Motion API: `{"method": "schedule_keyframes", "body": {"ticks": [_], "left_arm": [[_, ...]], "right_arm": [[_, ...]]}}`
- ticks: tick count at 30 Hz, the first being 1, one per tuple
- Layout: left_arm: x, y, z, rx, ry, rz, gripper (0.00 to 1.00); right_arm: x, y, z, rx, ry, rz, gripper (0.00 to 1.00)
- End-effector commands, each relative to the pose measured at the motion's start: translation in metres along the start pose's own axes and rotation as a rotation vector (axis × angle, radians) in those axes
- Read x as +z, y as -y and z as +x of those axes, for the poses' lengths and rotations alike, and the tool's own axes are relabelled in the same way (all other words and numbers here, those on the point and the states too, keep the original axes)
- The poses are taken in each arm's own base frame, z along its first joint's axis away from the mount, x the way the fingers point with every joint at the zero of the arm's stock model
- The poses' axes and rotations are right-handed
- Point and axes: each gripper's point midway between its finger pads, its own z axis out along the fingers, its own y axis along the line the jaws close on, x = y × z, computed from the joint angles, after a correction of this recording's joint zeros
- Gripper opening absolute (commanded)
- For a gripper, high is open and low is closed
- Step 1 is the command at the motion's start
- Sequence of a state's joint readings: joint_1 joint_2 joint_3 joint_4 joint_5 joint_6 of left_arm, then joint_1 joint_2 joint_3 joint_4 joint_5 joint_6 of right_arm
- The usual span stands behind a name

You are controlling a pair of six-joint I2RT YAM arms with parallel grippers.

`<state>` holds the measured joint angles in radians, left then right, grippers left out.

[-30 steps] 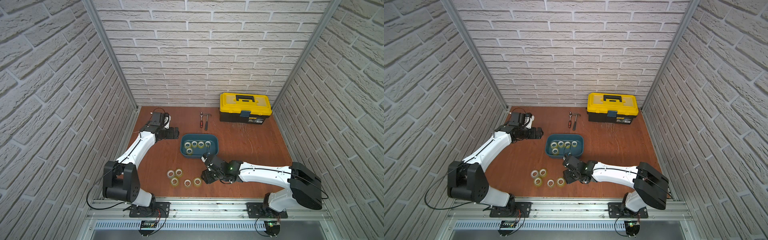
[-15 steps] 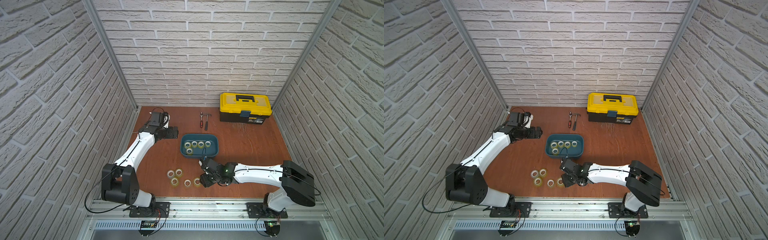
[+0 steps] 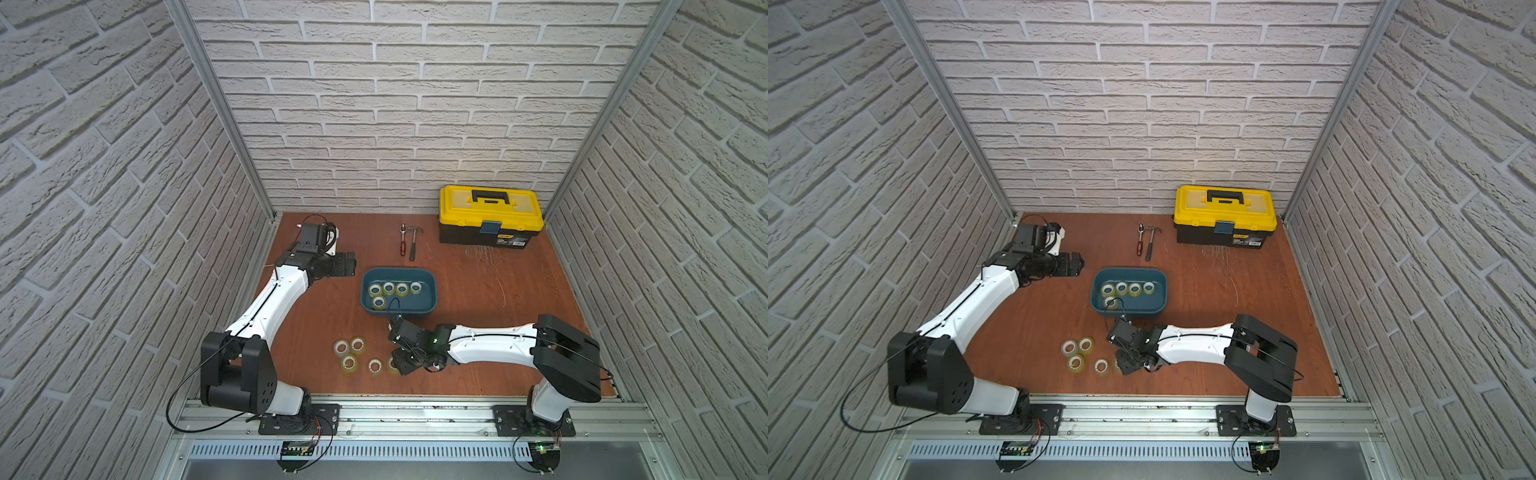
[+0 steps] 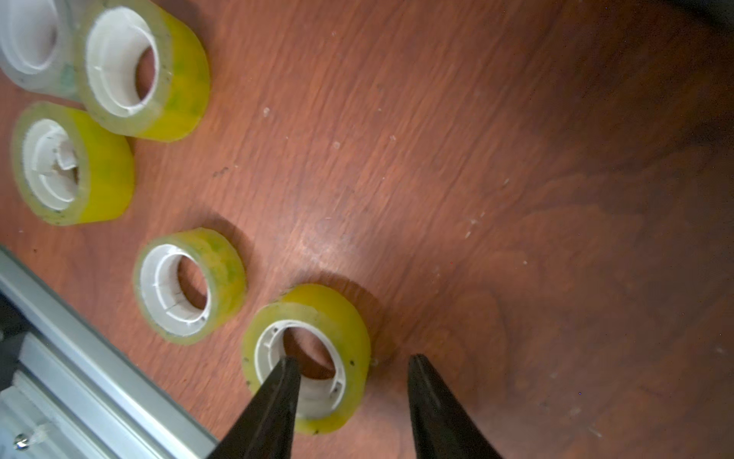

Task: Put the transparent tape into the storage box
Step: Pick up the tape at the center of the board.

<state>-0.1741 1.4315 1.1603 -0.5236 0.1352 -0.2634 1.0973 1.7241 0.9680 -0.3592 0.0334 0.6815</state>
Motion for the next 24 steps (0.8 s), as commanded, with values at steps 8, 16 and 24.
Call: {"method": "schedule_keyframes", "body": {"ticks": [8, 16, 24], "left_arm": [[-0.012, 0.0, -0.011, 0.014, 0.062, -0.012, 0.98], [-0.027, -0.005, -0.018, 0.027, 0.132, -0.05, 0.98], [-0.054, -0.008, -0.028, 0.053, 0.257, -0.085, 0.98]], "right_arm": [[-0.002, 0.002, -0.001, -0.016, 0.009, 0.043, 0.2], [-0.06, 0.004, -0.045, -0.089, 0.125, 0.094, 0.06], [-0.088, 0.031, -0.13, -0.095, 0.207, 0.156, 0.06]]}}
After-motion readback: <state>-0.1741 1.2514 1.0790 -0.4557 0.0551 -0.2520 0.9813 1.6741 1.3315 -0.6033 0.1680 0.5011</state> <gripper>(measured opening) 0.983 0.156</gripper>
